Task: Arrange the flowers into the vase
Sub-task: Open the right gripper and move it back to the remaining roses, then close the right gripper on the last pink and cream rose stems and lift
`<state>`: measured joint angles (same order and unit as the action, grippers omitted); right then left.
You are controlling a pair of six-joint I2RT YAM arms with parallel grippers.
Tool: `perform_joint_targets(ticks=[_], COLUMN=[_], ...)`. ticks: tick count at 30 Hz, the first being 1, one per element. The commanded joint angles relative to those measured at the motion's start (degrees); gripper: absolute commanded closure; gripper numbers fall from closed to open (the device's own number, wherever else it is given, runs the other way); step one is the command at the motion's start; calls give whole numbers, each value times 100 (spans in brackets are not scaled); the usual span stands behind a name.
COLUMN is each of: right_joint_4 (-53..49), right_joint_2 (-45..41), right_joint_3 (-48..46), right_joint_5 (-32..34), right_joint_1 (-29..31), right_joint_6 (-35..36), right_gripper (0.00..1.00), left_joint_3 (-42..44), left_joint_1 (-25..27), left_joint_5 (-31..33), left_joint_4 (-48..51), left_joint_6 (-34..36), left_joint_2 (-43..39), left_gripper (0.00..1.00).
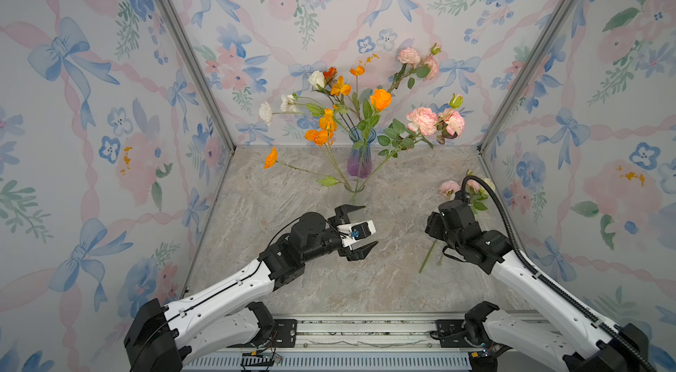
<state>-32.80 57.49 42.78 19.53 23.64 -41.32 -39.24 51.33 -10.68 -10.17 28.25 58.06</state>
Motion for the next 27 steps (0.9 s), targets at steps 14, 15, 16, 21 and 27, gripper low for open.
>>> perform_joint_targets(ticks=[14,15,16,21,27], right_joint_4=[86,104,141,229,238], right_joint_2=[2839,2995,3140,3450,3661], right_joint_3=[824,881,935,991,996], right_joint_5=[-1144,-1176,-1234,-1290,-1333], right_joint_1=[-2014,-2042,-2073,-2109,-2122], right_joint_6=[1119,1160,1210,1267,1311], right_gripper=[67,68,68,69,74], left_joint_3=[-210,-212,-211,-197,-206], left_joint_1=[375,377,377,377,372], left_joint_5=[-52,-27,-16,28,12], left_joint_4=[299,300,299,301,301], left_joint_6=[102,113,126,122,121], left_joint_2=[451,444,449,457,469], left_gripper=[2,2,2,2,2])
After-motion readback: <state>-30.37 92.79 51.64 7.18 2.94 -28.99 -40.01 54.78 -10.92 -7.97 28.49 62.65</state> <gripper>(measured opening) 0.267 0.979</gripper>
